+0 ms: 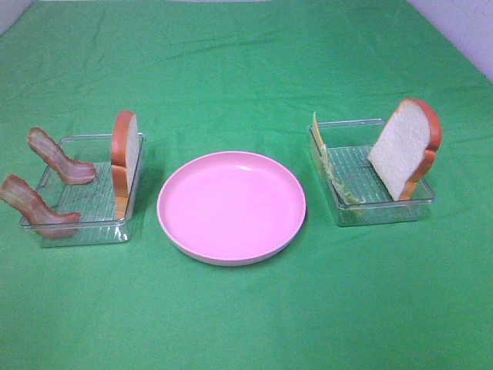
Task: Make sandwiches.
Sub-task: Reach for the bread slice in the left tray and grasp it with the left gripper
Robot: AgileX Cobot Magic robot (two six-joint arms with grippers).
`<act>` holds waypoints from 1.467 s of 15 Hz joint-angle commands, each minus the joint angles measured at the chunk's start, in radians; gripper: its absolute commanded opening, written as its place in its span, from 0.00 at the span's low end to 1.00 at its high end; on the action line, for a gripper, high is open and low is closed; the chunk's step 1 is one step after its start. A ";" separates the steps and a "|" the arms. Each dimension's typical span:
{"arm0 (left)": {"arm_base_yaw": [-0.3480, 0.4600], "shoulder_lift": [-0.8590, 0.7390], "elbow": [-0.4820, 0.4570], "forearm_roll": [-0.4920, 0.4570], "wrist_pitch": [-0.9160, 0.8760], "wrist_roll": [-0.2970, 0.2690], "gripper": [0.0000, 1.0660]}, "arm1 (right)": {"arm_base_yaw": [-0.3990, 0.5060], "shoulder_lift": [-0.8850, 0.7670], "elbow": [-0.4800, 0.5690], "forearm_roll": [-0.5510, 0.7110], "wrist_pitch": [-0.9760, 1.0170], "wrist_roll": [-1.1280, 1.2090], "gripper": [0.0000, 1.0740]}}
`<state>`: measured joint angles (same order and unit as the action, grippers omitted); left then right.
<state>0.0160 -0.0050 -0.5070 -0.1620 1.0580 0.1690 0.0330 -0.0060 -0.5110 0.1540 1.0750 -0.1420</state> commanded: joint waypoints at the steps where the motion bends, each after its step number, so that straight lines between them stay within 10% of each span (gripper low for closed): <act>1: 0.001 -0.021 0.004 0.003 -0.008 0.001 0.70 | 0.003 -0.014 0.004 0.002 -0.011 -0.008 0.64; 7: 0.001 0.150 -0.111 -0.003 -0.086 -0.025 0.70 | 0.003 -0.014 0.004 0.002 -0.011 -0.008 0.64; 22: -0.008 1.392 -0.694 -0.181 0.035 -0.062 0.70 | 0.003 -0.014 0.004 0.002 -0.011 -0.008 0.64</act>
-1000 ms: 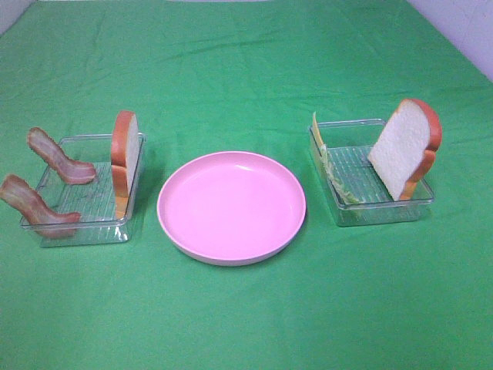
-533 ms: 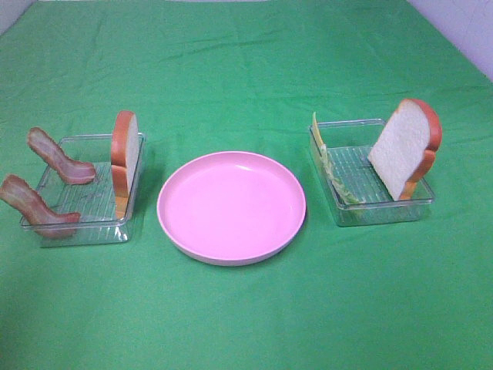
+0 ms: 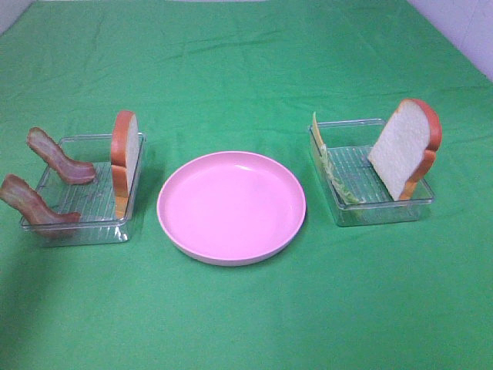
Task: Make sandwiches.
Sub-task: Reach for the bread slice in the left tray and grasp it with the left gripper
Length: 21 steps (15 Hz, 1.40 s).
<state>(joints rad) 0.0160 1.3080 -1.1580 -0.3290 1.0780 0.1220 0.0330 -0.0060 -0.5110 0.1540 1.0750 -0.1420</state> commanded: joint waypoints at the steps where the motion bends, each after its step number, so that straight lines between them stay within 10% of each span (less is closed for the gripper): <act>1: -0.064 0.197 -0.122 -0.001 0.011 -0.017 0.70 | 0.003 -0.014 0.004 0.002 -0.011 -0.008 0.64; 10: -0.407 0.566 -0.446 0.360 0.094 -0.458 0.70 | 0.003 -0.014 0.004 0.002 -0.011 -0.008 0.64; 21: -0.431 0.786 -0.515 0.367 -0.033 -0.531 0.64 | 0.003 -0.014 0.004 0.002 -0.011 -0.008 0.64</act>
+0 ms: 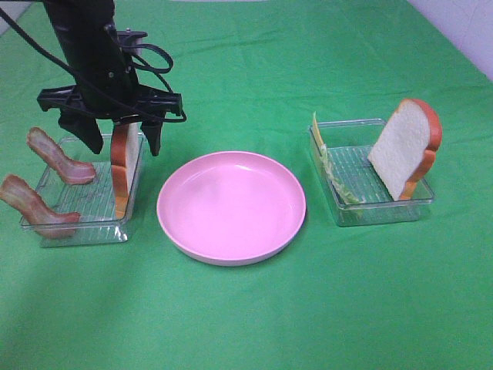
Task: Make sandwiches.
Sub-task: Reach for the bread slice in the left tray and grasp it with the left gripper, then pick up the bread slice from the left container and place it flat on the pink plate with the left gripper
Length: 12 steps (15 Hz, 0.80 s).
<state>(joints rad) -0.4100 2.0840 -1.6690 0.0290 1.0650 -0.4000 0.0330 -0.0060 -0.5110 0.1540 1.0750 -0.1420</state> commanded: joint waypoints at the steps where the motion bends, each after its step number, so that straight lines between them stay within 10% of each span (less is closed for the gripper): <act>1: -0.005 0.010 -0.004 0.020 -0.030 -0.009 0.56 | 0.003 -0.014 0.004 0.002 -0.011 -0.008 0.64; 5: -0.005 0.008 -0.004 0.025 -0.004 -0.009 0.00 | 0.003 -0.014 0.004 0.002 -0.011 -0.008 0.64; 12: 0.009 -0.172 -0.004 -0.029 0.140 0.063 0.00 | 0.003 -0.014 0.004 0.002 -0.011 -0.008 0.64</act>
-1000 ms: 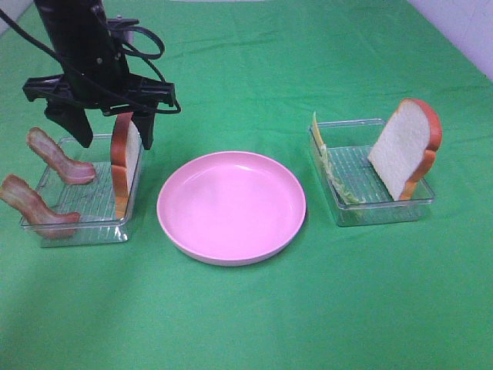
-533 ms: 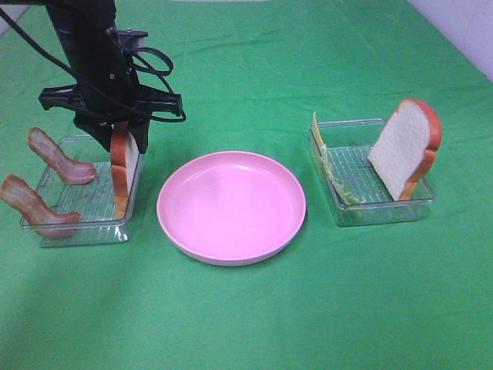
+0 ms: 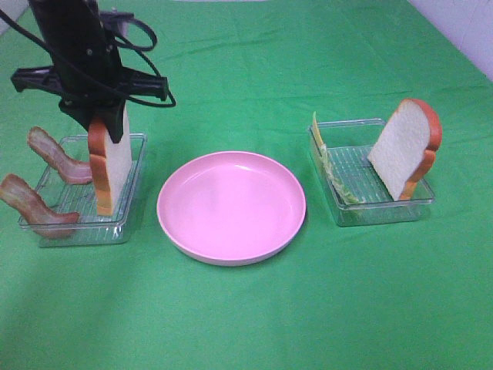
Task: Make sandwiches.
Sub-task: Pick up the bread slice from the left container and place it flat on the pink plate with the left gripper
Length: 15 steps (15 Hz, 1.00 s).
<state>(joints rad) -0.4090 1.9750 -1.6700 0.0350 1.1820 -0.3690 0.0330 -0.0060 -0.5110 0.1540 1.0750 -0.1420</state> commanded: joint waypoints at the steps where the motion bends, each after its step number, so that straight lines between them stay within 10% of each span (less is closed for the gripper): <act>1: 0.022 -0.110 -0.003 -0.073 0.023 0.058 0.00 | 0.003 -0.014 0.004 0.002 -0.011 -0.008 0.64; 8: 0.170 -0.126 -0.002 -0.683 -0.018 0.443 0.00 | 0.003 -0.014 0.004 0.001 -0.011 -0.008 0.64; 15: 0.113 0.155 -0.002 -0.920 -0.069 0.477 0.00 | 0.003 -0.014 0.004 0.002 -0.011 -0.008 0.64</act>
<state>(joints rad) -0.2900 2.1270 -1.6700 -0.8590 1.1230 0.1000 0.0330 -0.0060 -0.5110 0.1540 1.0750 -0.1420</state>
